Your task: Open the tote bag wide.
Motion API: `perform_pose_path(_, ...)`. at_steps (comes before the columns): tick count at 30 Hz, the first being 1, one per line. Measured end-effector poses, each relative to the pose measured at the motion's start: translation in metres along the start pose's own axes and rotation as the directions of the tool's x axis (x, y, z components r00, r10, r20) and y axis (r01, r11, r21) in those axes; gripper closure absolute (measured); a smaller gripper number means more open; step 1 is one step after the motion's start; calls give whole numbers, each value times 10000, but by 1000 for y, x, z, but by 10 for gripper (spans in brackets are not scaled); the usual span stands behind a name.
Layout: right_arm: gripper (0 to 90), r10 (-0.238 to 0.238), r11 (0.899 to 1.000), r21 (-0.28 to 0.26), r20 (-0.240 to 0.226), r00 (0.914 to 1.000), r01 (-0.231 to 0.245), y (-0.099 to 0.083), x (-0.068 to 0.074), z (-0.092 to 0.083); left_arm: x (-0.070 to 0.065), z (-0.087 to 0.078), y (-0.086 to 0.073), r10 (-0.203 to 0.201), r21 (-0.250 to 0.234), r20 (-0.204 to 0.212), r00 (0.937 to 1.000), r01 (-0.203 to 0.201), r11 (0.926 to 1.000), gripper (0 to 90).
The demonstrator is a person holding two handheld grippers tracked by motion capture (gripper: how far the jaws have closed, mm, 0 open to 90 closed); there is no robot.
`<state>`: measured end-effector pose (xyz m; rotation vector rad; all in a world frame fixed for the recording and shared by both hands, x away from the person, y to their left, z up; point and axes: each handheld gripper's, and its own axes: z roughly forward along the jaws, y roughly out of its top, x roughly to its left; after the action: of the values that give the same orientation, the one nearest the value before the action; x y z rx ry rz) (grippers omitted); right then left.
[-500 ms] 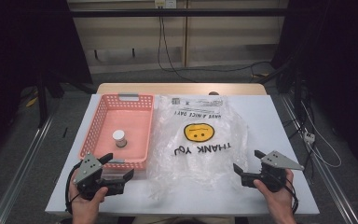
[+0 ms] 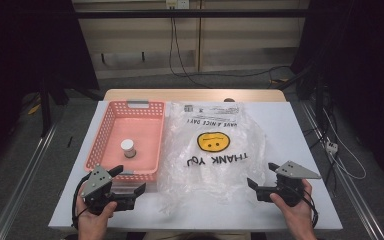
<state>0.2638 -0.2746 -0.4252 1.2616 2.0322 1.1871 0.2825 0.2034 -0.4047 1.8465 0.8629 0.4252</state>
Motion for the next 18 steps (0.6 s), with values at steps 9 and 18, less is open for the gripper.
perform_pose_path(9, 128, -242, 9995, 203, -168, 9996, 245, 19, 8, 5, 2, 0, 0, -146, -39, 55, 9999, 146, 9999, 71)
perform_pose_path(18, 139, -1033, 9937, 341, -872, 9908, 1066, 47, 24, 20, 2, 1, 1, -76, -14, 119, 9999, 76, 10000, 71)
